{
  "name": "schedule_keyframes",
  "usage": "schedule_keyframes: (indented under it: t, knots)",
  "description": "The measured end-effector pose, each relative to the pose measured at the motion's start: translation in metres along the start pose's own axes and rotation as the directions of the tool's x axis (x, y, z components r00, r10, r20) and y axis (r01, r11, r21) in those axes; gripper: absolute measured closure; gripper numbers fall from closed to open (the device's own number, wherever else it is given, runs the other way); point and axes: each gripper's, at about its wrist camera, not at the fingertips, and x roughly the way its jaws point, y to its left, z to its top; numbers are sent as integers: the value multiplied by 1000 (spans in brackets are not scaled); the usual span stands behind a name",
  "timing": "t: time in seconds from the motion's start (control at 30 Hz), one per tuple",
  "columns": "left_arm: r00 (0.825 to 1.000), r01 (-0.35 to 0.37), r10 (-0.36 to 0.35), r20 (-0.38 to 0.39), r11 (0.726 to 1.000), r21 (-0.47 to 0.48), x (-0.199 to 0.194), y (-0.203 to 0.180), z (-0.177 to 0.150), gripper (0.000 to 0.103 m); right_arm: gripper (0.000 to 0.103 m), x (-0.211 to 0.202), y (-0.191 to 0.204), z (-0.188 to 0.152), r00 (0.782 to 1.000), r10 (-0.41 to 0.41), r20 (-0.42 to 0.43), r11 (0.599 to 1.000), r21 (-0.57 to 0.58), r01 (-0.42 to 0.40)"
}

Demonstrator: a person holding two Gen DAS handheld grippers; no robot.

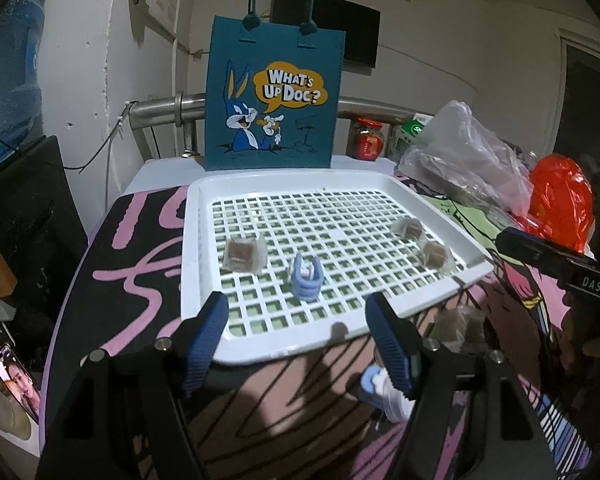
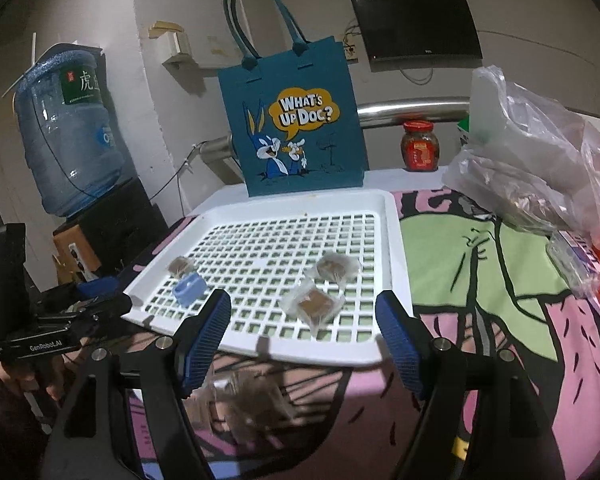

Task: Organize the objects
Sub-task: 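Withdraw both tools from the tray toward the jars and remaining bags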

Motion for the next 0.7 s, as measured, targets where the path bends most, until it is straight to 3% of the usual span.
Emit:
schedule_keyframes:
  t: [0.4, 0.63, 0.7]
  knots:
    - [994, 96, -90, -64, 992, 86, -19, -31, -30, 32, 28, -11, 2, -22, 997, 17, -71, 1000, -21, -19]
    - [978, 175, -158, -136, 977, 120, -12, -47, -37, 33, 28, -8, 12, -32, 989, 34, -147, 997, -68, -45]
    - [972, 185, -166, -164, 977, 110, -7, -46, -37, 38, 28, -3, 13, -33, 983, 33, -178, 996, -73, -47]
